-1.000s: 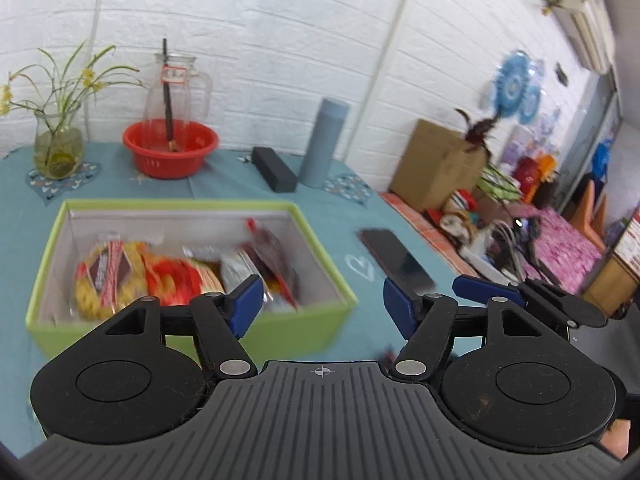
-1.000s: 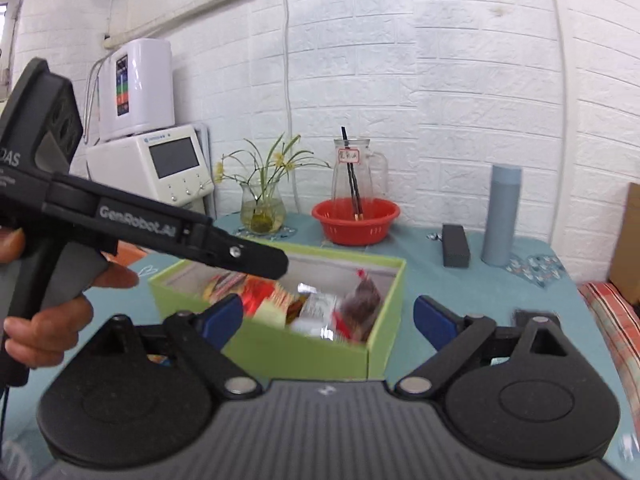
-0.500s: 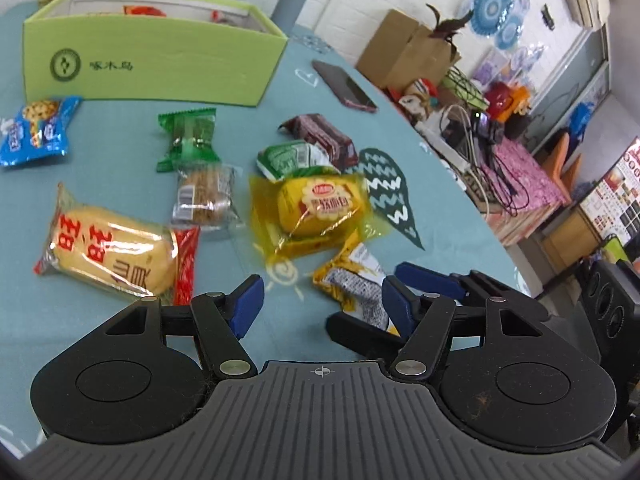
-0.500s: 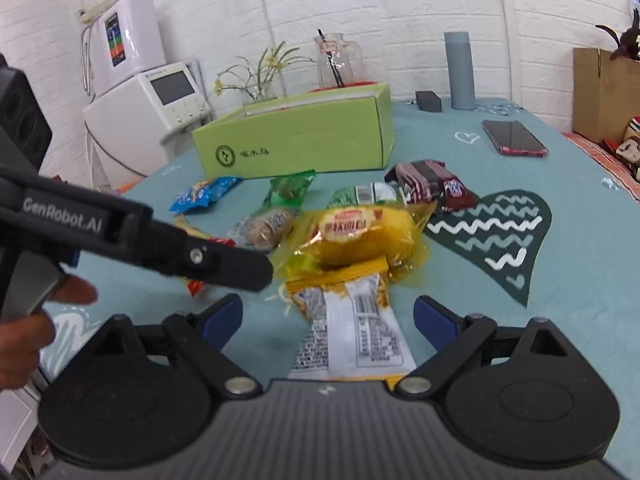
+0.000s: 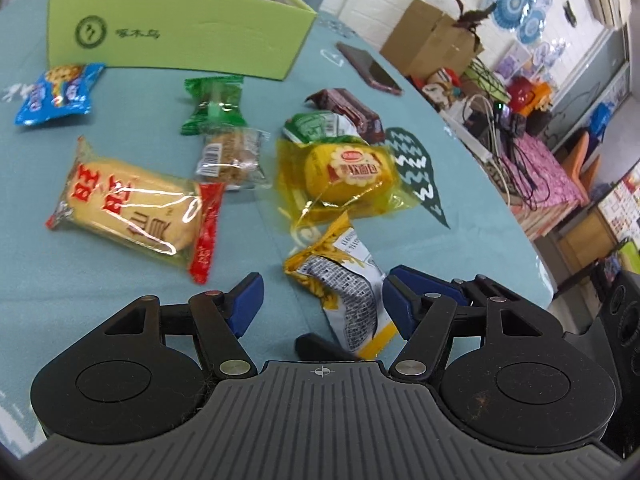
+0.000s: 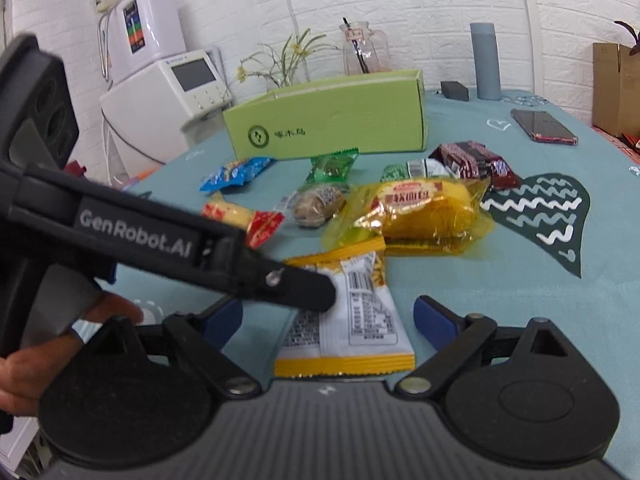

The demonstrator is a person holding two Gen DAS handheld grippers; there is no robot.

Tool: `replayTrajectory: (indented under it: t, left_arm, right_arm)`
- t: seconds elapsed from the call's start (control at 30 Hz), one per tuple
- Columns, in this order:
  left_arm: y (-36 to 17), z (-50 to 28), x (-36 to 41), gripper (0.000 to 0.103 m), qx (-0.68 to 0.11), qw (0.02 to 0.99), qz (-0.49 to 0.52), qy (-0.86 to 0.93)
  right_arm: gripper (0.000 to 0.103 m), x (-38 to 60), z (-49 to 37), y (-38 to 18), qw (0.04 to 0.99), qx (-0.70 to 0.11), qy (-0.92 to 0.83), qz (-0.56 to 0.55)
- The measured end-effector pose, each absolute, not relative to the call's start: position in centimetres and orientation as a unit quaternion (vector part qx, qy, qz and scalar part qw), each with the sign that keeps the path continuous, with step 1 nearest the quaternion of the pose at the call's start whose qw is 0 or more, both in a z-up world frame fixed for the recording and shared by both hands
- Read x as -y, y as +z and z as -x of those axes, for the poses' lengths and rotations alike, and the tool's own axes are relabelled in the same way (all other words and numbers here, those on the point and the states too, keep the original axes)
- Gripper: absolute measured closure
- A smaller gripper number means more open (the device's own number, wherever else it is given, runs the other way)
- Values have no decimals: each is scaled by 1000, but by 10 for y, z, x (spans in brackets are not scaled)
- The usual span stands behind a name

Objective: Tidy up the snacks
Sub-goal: 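Grasp the yellow-and-white snack packet with both grippers, then carry the yellow-and-white packet into the green box and release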

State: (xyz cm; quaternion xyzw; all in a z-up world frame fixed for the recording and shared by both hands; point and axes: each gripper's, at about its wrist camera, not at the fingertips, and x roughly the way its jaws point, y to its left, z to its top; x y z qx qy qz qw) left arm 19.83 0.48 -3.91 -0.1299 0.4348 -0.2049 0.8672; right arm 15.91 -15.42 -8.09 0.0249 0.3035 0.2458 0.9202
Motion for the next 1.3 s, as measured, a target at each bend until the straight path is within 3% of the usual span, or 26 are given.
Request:
replayTrajectory:
  t: [0.2,0.83,0.87,0.9,0.93,1.03,1.3]
  left_arm:
    - [-40,-200,4,59,-435,867,118,-212]
    - [-40,-198,9,60,-430,868,105,-224]
    - [-40,-197,11,62,-427,870,101,-225]
    - [-41,-197,14,77,-425,872,92,-226]
    - [-41,-197,17,87,-427,870,84,-232]
    - [-35,-195,16,98,-420,874,76,-231]
    - [10,-207,-9,100,-378,894,105,-218]
  right_arm:
    - [9,145,-152,-80,918,-299,262,-15]
    - [9,148,-152,-84,926,-293,238,-16]
    - [12,148,-151,-85,929,-288,233,-13]
    - [23,146,-150,-85,931,-284,229,-5]
    - [27,145,-149,-85,929,-283,238,-5]
    - [35,143,-150,-78,930,-279,238,-8]
    - [34,128,-171,-39,933,-235,273,-5]
